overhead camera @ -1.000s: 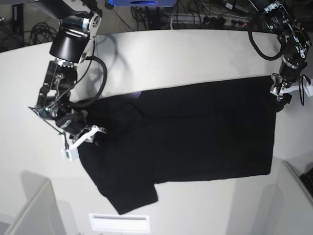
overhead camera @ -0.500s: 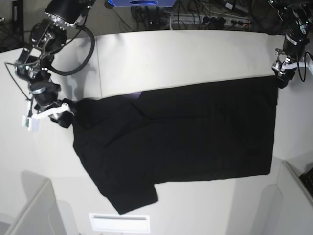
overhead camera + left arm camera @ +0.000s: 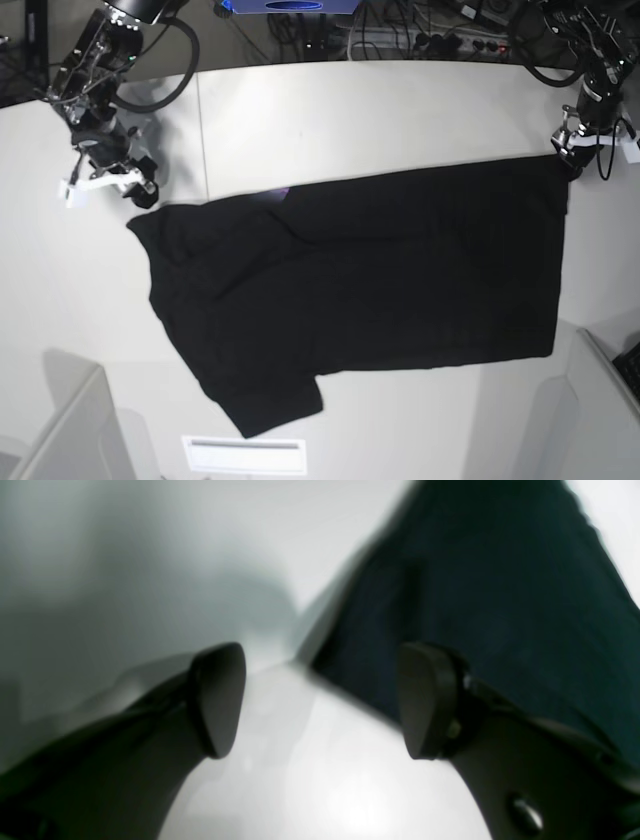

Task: Fold the T-shirt properly
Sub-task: 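Lift the shoulder corners with both grippers and drag the shirt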

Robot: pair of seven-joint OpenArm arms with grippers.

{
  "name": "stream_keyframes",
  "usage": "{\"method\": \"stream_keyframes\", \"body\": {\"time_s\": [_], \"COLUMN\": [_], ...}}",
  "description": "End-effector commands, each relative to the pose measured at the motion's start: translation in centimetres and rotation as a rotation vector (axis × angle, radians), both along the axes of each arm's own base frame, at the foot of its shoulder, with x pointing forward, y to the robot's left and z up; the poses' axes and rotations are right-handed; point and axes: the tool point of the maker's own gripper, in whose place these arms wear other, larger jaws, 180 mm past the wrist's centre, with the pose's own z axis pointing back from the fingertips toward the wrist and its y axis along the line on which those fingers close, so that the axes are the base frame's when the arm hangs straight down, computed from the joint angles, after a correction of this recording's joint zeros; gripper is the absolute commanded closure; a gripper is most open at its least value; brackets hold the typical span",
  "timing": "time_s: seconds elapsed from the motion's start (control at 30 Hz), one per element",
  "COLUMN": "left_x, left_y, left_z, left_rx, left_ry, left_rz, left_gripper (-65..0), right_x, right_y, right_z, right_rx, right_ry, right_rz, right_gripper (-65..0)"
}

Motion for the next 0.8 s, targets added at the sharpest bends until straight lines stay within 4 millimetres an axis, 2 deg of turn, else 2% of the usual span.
{"method": "stream_keyframes", "body": {"time_s": [0.0,0.13,0.27,0.4,0.5,0.77], "left_x": [-0.1,0.6,0.7,0.6,0.7,0.8], "left_y": [0.6,0.5,0.6,0.6,0.6,0.6], "left_z": [0.5,0.3,-1.3,-1.8,-1.6,-1.5], "left_rx": [0.028,0.022,-0.024,-0.037,-0.035,-0.031], "left_ry": [-0.004,-0.007,0.007,0.014,0.008,0.007], "left_rz": [0.008,0.012,0.035,0.040,0.038,0.036], "left_gripper": [-45.4,-45.4,-45.4,-45.4,-45.4,-45.4], "right_x": [0.8,1.6,2.8,3.3,4.0,3.8], "right_y": [-0.7,-1.2,-1.2,-1.0,-0.3,0.2], "right_z": [0.9,-0.7,-2.0,-0.7,0.4,-0.7], "right_rx": [-0.013,0.013,0.053,0.050,0.052,0.065], "right_ry": [-0.046,-0.023,-0.003,-0.038,-0.071,-0.009], "right_rz": [-0.012,-0.033,-0.038,-0.030,-0.002,0.056], "right_gripper": [-26.6,-26.7,-26.7,-26.7,-31.5,-38.9]}}
